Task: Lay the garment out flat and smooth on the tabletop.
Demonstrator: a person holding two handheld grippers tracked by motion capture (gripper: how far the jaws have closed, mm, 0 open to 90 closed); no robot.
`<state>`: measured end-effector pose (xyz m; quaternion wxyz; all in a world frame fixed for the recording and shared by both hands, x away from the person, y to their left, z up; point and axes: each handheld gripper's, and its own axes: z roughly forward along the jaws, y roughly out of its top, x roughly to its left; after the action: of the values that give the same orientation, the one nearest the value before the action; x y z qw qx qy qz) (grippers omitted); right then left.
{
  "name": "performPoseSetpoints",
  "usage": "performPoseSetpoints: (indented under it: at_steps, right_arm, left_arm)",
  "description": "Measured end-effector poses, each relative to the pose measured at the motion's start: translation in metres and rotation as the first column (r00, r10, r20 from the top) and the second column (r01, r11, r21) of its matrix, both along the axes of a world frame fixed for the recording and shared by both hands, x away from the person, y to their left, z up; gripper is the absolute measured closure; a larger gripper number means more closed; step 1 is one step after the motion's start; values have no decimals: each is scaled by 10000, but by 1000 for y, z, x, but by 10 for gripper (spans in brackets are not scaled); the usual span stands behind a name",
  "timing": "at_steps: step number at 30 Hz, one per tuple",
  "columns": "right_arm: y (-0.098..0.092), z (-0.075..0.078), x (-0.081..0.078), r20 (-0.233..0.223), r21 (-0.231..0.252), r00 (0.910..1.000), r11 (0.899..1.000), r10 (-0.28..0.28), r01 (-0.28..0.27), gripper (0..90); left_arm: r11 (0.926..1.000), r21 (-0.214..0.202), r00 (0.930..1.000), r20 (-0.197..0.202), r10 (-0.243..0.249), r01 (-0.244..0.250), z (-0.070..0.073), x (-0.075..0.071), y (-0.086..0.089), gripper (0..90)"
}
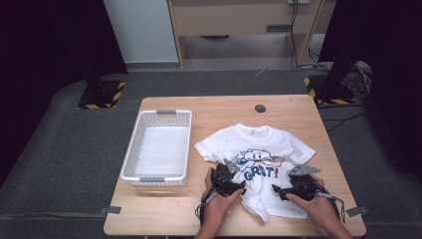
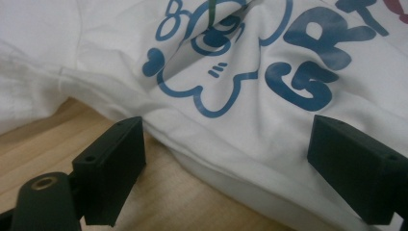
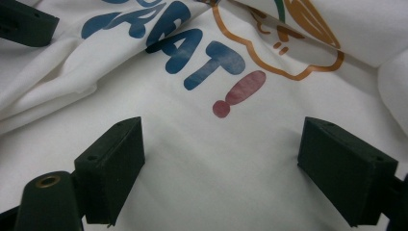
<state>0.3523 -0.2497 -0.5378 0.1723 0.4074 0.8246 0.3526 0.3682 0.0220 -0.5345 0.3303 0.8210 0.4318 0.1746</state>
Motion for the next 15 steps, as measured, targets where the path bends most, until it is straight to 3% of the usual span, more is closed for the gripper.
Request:
performPoseSetpoints:
  at_steps: [4, 7, 11, 15]
  right_arm:
    - [3, 0, 9, 63, 9, 9998, 9999, -163, 163, 175]
    - [2, 1, 6, 112, 31, 9999, 9999, -125, 125, 272]
    - [-8, 13, -8, 66, -217, 9999, 9996, 156, -154, 375]
    - [-20, 24, -23, 91, -472, 9995, 9984, 317, -313, 496]
  left_arm:
    - [9995, 89, 9995, -86, 306, -305, 1, 9, -1, 127]
    - [9991, 258, 9995, -18, 328, -327, 5, 5, -1, 139]
    - [9995, 314, 9998, 158, -91, 86, 19, -12, 0, 139]
    - [9975, 43, 9971, 289, -703, 702, 35, -38, -2, 144]
